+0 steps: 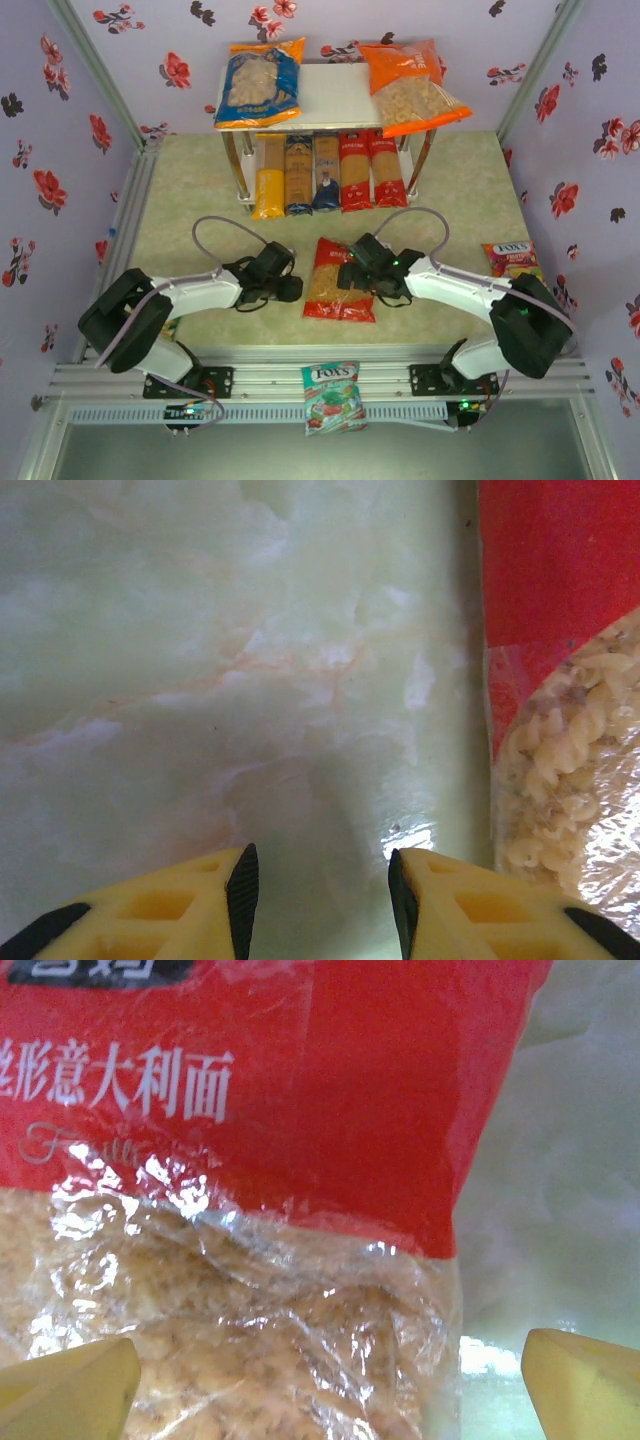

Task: Place and organize the pasta boxes and bags onto the shelf

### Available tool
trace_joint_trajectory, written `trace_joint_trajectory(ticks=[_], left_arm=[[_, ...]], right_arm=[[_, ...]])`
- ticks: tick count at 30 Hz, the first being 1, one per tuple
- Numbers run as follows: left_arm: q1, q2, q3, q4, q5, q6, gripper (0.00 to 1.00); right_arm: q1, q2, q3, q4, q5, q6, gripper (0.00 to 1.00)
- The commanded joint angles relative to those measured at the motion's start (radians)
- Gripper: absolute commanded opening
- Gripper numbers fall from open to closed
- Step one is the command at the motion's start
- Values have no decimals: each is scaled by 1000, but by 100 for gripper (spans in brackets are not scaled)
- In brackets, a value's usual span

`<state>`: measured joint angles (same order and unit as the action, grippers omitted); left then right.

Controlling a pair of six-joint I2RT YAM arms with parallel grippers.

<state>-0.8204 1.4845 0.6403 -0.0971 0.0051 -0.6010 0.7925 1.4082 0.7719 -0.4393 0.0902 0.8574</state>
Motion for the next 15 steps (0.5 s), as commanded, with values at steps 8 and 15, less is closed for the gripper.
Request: trace_joint_trajectory(ticks=[8, 15], left_arm=[[-40, 75, 66, 10, 62, -27, 40], [-54, 93, 99, -4, 79, -26, 40]], right_arm=[[-50, 97, 48, 125, -68, -73, 98], [-70, 140, 98, 174, -87, -105, 98]])
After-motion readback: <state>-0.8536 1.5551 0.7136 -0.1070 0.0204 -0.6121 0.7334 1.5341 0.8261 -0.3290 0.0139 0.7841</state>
